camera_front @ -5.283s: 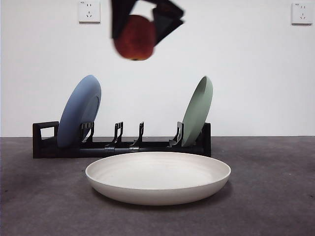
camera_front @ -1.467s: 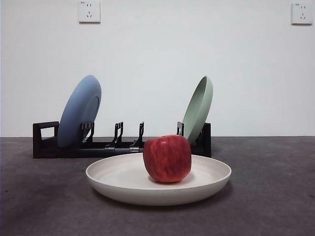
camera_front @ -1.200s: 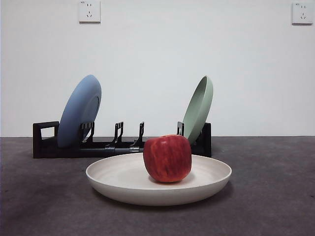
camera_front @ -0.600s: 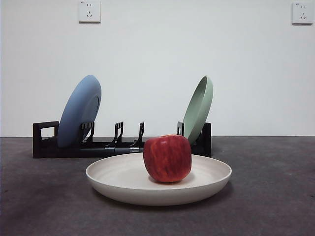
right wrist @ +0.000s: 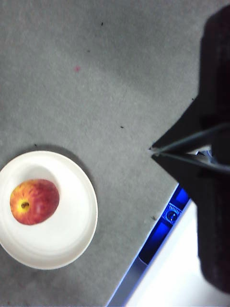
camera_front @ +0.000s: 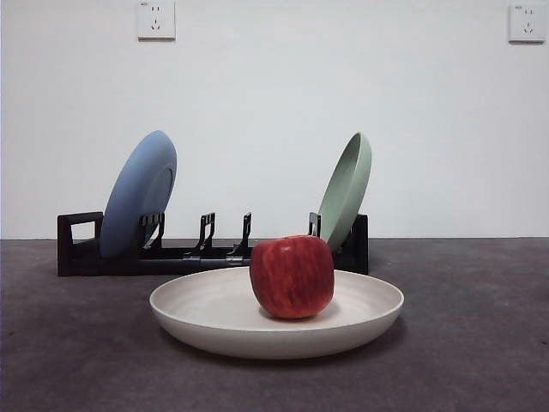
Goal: Take the yellow plate from the plate rack,put the plate on the table,take the apple from the table,put the apple in the plate
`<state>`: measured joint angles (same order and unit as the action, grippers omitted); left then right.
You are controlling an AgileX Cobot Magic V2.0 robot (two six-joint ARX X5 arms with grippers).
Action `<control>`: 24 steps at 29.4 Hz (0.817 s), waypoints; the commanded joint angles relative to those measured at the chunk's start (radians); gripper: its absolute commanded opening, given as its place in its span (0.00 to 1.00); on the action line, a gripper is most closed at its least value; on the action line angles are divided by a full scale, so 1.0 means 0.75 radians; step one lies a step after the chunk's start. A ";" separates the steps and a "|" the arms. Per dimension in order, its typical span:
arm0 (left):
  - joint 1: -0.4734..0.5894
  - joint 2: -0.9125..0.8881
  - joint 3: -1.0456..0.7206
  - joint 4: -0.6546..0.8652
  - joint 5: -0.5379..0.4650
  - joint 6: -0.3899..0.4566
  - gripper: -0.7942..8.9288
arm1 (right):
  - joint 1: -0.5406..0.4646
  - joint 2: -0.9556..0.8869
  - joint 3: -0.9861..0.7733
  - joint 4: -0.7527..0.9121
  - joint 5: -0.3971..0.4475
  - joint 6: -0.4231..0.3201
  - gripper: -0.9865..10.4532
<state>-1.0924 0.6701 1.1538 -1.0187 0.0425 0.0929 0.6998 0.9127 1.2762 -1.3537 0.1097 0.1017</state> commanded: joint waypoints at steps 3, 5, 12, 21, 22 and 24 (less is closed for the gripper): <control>0.072 0.003 0.003 0.426 -0.103 0.359 0.08 | 0.002 0.002 -0.003 -0.025 0.039 0.010 0.09; 0.180 0.003 0.002 0.571 -0.089 0.427 0.08 | 0.002 0.002 -0.003 -0.025 0.039 0.010 0.09; 0.778 -0.024 -0.007 0.741 0.228 0.447 0.08 | 0.002 0.002 -0.003 -0.025 0.039 0.010 0.09; 1.246 -0.242 -0.326 0.886 0.283 0.411 0.08 | 0.002 0.002 -0.003 -0.025 0.039 0.010 0.09; 1.274 -0.283 -0.405 0.946 0.283 0.391 0.08 | 0.002 0.002 -0.003 -0.025 0.039 0.010 0.09; 1.320 -0.358 -0.567 1.071 0.282 0.331 0.08 | 0.002 0.002 -0.003 -0.025 0.039 0.010 0.09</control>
<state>-0.1150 0.4221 0.7990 -0.2535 0.2493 0.3859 0.6998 0.9131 1.2762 -1.3537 0.1349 0.1017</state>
